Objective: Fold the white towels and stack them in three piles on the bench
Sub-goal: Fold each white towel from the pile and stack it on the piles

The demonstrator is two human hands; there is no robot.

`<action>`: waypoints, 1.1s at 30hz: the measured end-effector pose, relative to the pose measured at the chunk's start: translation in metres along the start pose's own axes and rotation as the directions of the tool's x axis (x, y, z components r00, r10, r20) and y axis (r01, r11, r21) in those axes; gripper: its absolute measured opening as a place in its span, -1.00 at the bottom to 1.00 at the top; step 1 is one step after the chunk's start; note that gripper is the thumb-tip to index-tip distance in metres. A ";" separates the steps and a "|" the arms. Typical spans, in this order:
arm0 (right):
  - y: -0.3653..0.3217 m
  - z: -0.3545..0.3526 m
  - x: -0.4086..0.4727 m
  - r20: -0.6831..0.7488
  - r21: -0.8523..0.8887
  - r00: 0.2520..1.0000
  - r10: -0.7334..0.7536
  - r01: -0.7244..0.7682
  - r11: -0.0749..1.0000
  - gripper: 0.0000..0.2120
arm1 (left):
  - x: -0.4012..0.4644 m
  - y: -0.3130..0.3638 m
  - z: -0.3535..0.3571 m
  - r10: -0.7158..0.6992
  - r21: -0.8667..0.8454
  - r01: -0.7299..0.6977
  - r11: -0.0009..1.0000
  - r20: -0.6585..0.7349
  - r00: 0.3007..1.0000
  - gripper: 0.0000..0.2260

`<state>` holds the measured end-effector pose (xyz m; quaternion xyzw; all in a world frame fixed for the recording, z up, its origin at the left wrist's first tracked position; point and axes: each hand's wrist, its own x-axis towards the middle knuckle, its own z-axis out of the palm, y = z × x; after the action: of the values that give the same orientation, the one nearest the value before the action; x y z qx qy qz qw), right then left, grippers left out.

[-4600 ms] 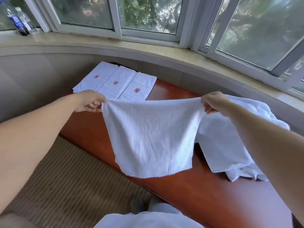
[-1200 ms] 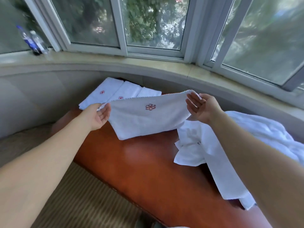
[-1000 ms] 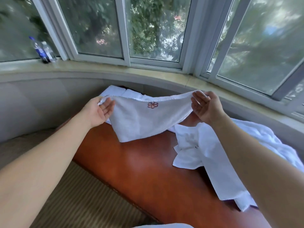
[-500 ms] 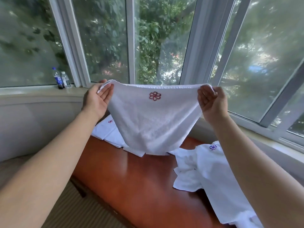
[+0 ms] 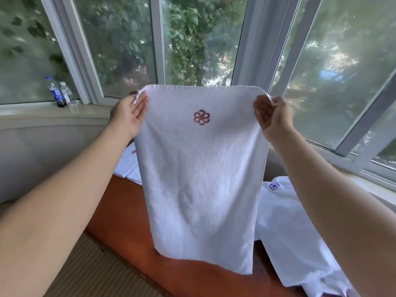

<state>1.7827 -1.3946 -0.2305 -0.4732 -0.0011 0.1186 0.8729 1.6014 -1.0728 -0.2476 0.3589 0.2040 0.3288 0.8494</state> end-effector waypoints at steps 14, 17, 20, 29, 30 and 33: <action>0.146 -0.084 0.118 -0.096 -0.216 0.931 0.352 -0.365 0.906 -0.72 | 0.094 -0.121 -0.105 -0.268 0.221 0.330 0.918 -0.266 0.926 -0.82; 0.170 -0.118 0.101 -0.164 -0.248 0.916 0.367 -0.398 0.883 -0.81 | 0.074 -0.142 -0.144 -0.305 0.301 0.393 0.869 -0.300 0.904 -0.87; 0.204 -0.166 0.062 -0.245 -0.348 0.885 0.395 -0.461 0.816 -0.91 | 0.038 -0.171 -0.193 -0.338 0.433 0.474 0.767 -0.355 0.871 -0.88; 0.328 -0.326 -0.078 -0.472 -0.700 0.717 0.513 -0.659 0.276 -0.86 | -0.060 -0.269 -0.347 -0.458 0.749 0.625 0.221 -0.486 0.744 -0.67; 0.334 -0.335 -0.083 -0.499 -0.712 0.703 0.506 -0.666 0.223 -0.86 | -0.065 -0.276 -0.356 -0.472 0.756 0.631 0.173 -0.498 0.727 -0.63; 0.344 -0.351 -0.091 -0.528 -0.767 0.695 0.489 -0.637 0.076 -0.79 | -0.077 -0.293 -0.370 -0.466 0.786 0.613 0.083 -0.513 0.721 -0.67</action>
<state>1.6631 -1.5229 -0.6982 -0.8428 0.1726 0.3910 0.3270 1.4533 -1.1054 -0.7009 0.6494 0.5235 -0.1644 0.5265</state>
